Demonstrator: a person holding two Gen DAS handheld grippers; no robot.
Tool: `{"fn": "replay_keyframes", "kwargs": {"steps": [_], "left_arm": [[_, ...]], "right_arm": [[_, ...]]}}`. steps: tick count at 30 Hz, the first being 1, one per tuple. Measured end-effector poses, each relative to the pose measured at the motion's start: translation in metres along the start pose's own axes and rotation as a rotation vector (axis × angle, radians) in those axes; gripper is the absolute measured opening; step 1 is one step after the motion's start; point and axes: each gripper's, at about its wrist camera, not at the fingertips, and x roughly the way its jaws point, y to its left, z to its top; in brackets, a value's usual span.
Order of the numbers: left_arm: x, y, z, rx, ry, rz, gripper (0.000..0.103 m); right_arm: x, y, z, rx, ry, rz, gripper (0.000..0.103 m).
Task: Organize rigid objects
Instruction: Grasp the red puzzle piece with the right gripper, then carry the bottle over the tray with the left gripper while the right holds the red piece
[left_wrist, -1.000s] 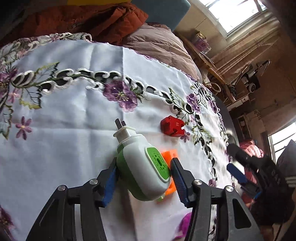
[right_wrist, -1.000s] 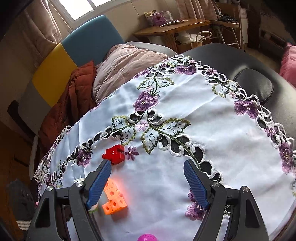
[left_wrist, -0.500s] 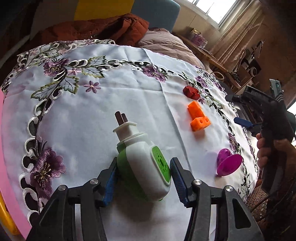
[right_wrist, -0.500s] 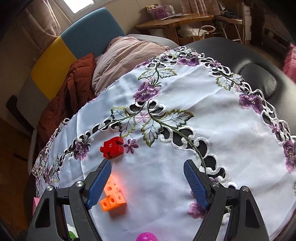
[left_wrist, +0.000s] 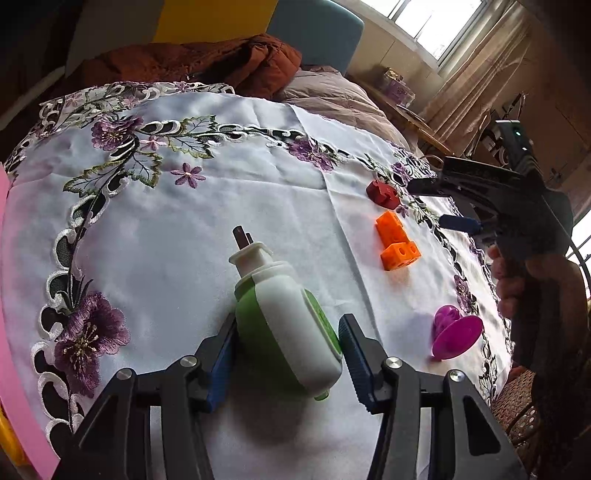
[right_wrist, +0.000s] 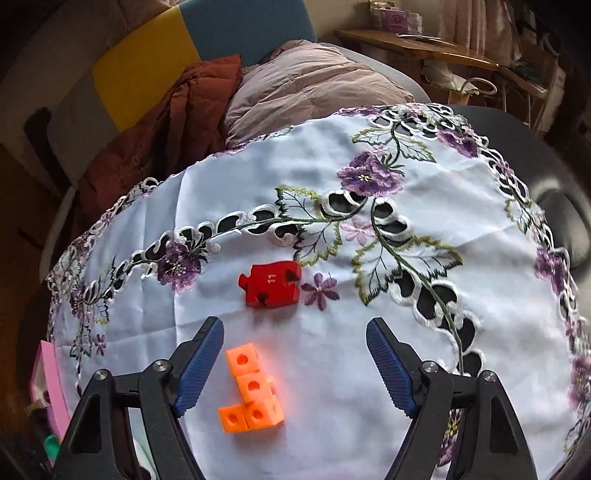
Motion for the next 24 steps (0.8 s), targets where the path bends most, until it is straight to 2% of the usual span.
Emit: {"fn": "replay_keyframes", "kwargs": {"steps": [4,6,8,10,12,15,17,19,24], "left_arm": [[-0.001,0.003,-0.001,-0.013,-0.001,-0.014,0.054],[-0.002,0.005,0.0,-0.025,0.0,-0.021,0.054],[-0.002,0.004,-0.001,-0.021,0.0,-0.019,0.054],[-0.002,0.004,-0.001,-0.017,-0.001,-0.018,0.054],[-0.002,0.004,-0.001,-0.019,-0.003,-0.019,0.054],[-0.003,0.002,-0.001,-0.011,-0.003,-0.011,0.054],[-0.004,0.002,-0.001,-0.014,-0.002,0.001,0.054],[-0.008,0.003,-0.002,-0.012,-0.002,0.014,0.054],[-0.027,0.012,-0.008,-0.028,-0.014,0.048,0.054]], "right_arm": [[0.023,0.017,0.018,-0.064,0.029,-0.067,0.081],[0.037,0.021,0.025,-0.077,0.064,-0.096,0.077],[0.051,0.026,0.026,-0.104,0.119,-0.079,0.045],[0.054,0.037,0.022,-0.177,0.119,-0.136,0.039],[0.051,0.044,0.017,-0.208,0.134,-0.081,0.039],[0.033,0.053,0.009,-0.248,0.083,-0.068,0.039],[0.019,0.062,0.002,-0.266,0.07,0.004,0.04],[0.009,0.075,-0.009,-0.3,0.067,0.062,0.04],[-0.001,0.106,-0.043,-0.373,0.082,0.136,0.04]]}}
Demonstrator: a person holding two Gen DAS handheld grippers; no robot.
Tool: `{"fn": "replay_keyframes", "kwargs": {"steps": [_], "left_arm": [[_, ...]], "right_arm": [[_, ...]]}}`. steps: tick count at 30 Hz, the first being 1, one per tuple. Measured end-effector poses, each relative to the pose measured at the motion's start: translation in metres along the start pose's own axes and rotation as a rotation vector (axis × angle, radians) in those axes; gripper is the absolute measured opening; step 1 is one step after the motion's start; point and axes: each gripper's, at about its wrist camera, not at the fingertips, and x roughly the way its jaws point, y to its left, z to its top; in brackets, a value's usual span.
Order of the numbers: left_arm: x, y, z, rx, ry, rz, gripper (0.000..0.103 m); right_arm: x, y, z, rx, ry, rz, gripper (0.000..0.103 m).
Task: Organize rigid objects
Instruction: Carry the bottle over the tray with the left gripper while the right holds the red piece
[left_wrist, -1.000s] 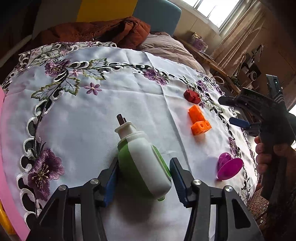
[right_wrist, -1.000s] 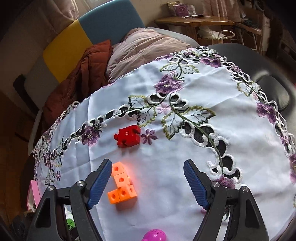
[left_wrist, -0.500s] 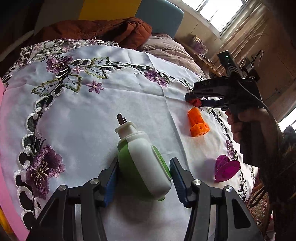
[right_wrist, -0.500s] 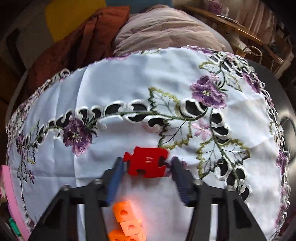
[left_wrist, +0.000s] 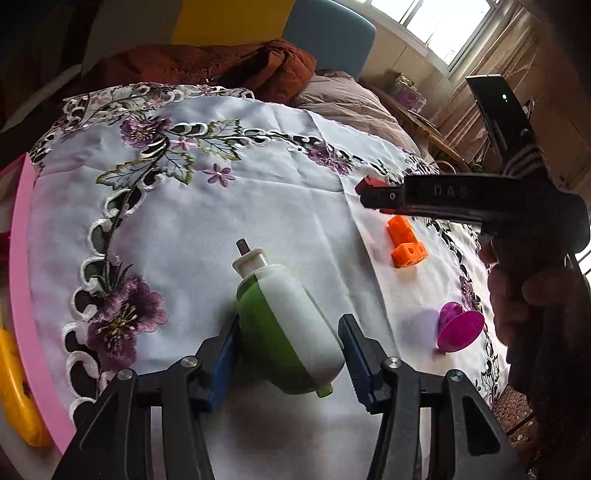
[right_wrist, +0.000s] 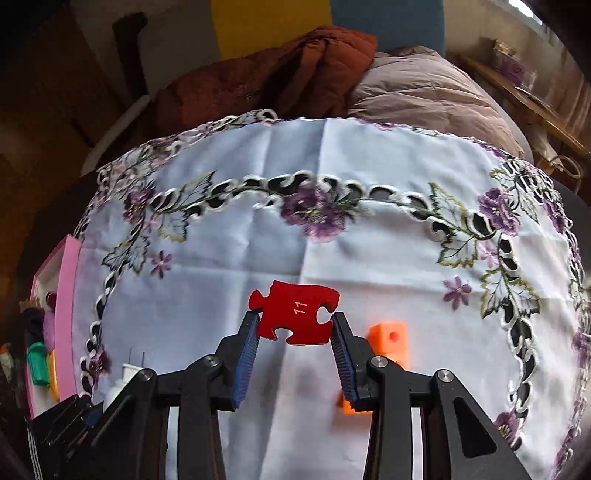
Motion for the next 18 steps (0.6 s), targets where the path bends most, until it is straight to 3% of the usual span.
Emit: {"fn": "replay_keyframes", "kwargs": {"steps": [5,9,14,18], "left_arm": [[-0.033,0.005,-0.005,0.011,-0.058,0.046,0.053],[-0.061,0.01,-0.008,0.015,-0.115,0.09,0.053],[-0.088,0.019,-0.012,0.01,-0.174,0.131,0.053],[-0.103,0.024,-0.019,0.003,-0.198,0.154,0.053]], "right_arm": [[0.01,0.029,-0.029,-0.074,0.03,0.013,0.04],[0.023,0.04,-0.043,-0.152,0.039,-0.044,0.04],[0.024,0.029,-0.043,-0.106,0.037,0.001,0.04],[0.026,0.032,-0.044,-0.128,0.024,-0.011,0.041]]}}
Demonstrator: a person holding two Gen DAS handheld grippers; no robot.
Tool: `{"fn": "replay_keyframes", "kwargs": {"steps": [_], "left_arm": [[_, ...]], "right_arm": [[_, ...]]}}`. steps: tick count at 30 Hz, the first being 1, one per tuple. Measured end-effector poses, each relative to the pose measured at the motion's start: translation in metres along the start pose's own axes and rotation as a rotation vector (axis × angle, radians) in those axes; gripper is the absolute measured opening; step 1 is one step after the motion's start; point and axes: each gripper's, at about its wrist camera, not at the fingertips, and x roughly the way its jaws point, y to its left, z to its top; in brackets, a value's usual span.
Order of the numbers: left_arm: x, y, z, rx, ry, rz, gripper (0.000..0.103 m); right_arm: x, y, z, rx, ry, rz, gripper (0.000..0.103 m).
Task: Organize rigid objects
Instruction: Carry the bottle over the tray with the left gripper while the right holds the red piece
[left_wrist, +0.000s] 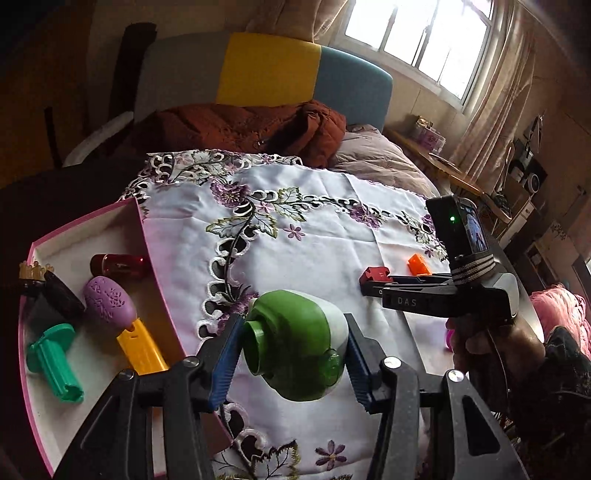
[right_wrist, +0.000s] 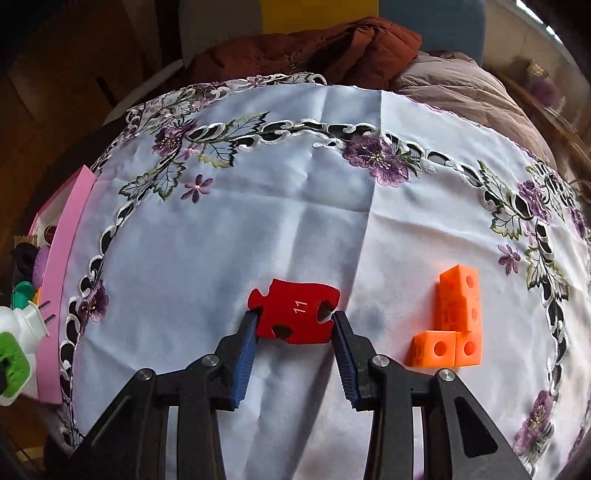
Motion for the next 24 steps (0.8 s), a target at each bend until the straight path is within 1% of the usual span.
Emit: {"fn": "replay_keyframes", "kwargs": {"steps": [9,18,21,22,23,24], "left_arm": [[-0.01,0.012,-0.011,-0.021,-0.001,0.029,0.053],[-0.019,0.014,-0.014,-0.02,-0.018,0.046,0.053],[-0.021,0.015,-0.016,-0.019,-0.019,0.051,0.053],[-0.021,0.015,-0.016,-0.021,-0.018,0.053,0.053],[-0.021,0.016,-0.017,-0.022,-0.018,0.055,0.053],[-0.022,0.016,-0.017,-0.022,-0.018,0.056,0.053]], "right_arm": [[0.0,0.005,-0.002,-0.02,-0.017,-0.02,0.042],[0.0,0.006,-0.001,-0.031,-0.028,-0.046,0.047],[0.0,0.006,-0.001,-0.026,-0.03,-0.061,0.053],[0.0,0.005,-0.001,-0.025,-0.031,-0.074,0.059],[0.001,0.004,-0.001,-0.02,-0.031,-0.084,0.063],[0.001,0.002,-0.001,-0.011,-0.029,-0.083,0.064]]}}
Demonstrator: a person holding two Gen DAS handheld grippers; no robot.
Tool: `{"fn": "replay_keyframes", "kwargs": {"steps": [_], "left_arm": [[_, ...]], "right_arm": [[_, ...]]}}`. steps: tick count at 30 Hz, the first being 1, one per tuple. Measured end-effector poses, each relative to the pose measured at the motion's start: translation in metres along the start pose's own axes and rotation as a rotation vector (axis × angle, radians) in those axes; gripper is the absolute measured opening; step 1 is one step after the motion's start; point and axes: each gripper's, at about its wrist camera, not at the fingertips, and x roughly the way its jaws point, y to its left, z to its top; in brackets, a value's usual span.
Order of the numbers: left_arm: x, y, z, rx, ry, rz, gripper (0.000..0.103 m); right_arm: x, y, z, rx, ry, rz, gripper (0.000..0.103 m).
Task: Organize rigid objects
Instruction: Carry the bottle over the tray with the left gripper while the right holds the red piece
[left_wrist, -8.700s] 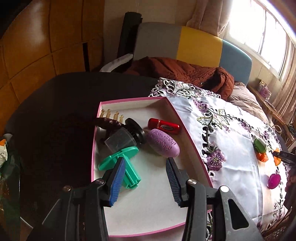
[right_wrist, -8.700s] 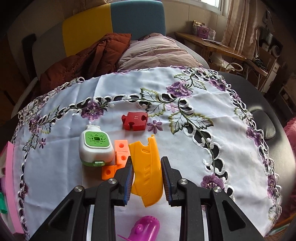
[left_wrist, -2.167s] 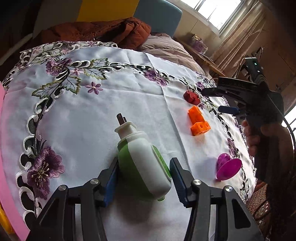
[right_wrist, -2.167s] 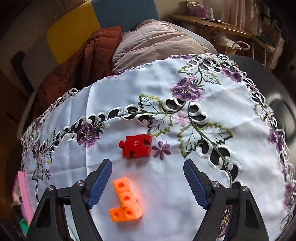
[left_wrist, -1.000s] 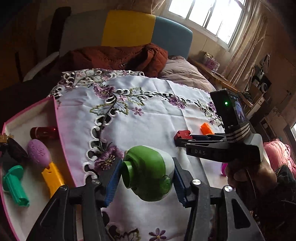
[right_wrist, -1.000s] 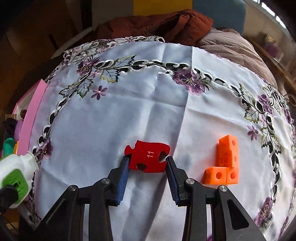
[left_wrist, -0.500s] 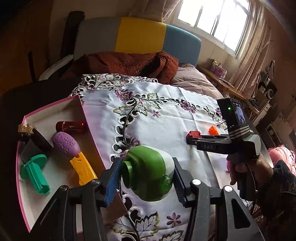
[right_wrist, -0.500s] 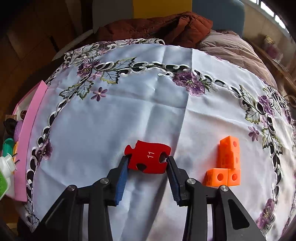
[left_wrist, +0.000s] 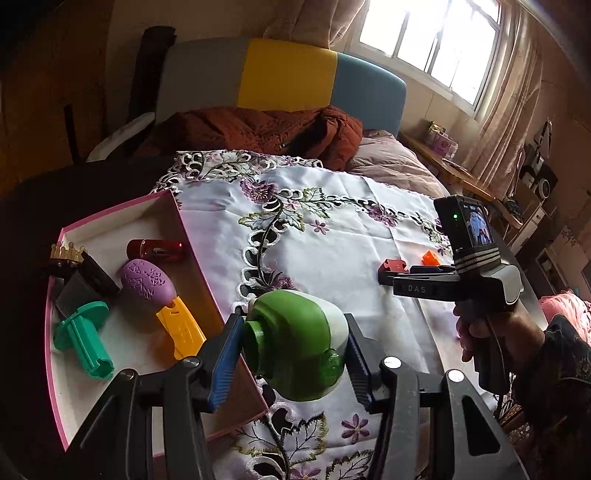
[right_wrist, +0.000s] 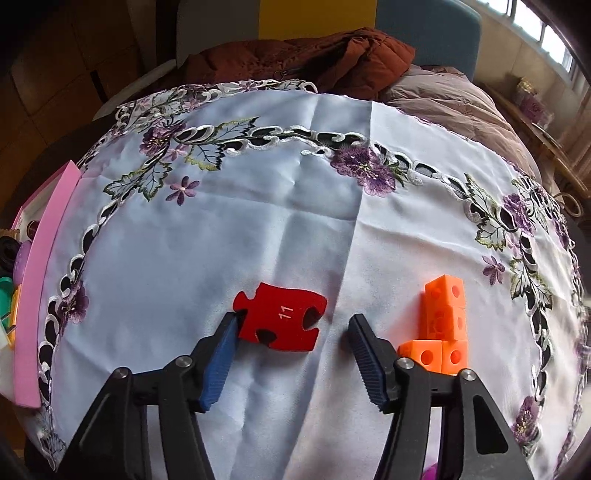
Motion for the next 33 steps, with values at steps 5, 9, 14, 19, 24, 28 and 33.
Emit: {"fn": "replay_keyframes", "kwargs": {"steps": [5,9,14,19,24,28,33], "left_arm": [[-0.001,0.003,-0.002,-0.005,0.001,0.005,0.053],[-0.002,0.009,-0.004,-0.018,0.01,0.0,0.053],[-0.008,0.025,-0.007,-0.054,0.006,0.014,0.053],[-0.018,0.046,-0.009,-0.097,-0.004,0.038,0.053],[-0.028,0.07,-0.014,-0.139,-0.008,0.074,0.053],[-0.037,0.092,-0.022,-0.18,-0.004,0.115,0.053],[-0.047,0.123,-0.034,-0.255,0.008,0.155,0.053]], "right_arm": [[-0.001,0.001,0.0,-0.001,0.0,-0.008,0.064],[-0.001,0.002,0.001,0.001,-0.001,-0.008,0.066],[0.002,-0.001,0.003,0.025,0.012,0.004,0.078],[0.002,-0.001,0.003,0.037,0.017,0.02,0.08],[0.002,0.003,0.003,0.02,0.007,0.02,0.08],[0.003,0.007,0.004,-0.007,-0.015,0.004,0.073],[0.0,0.011,0.004,-0.029,-0.025,0.005,0.049]]}}
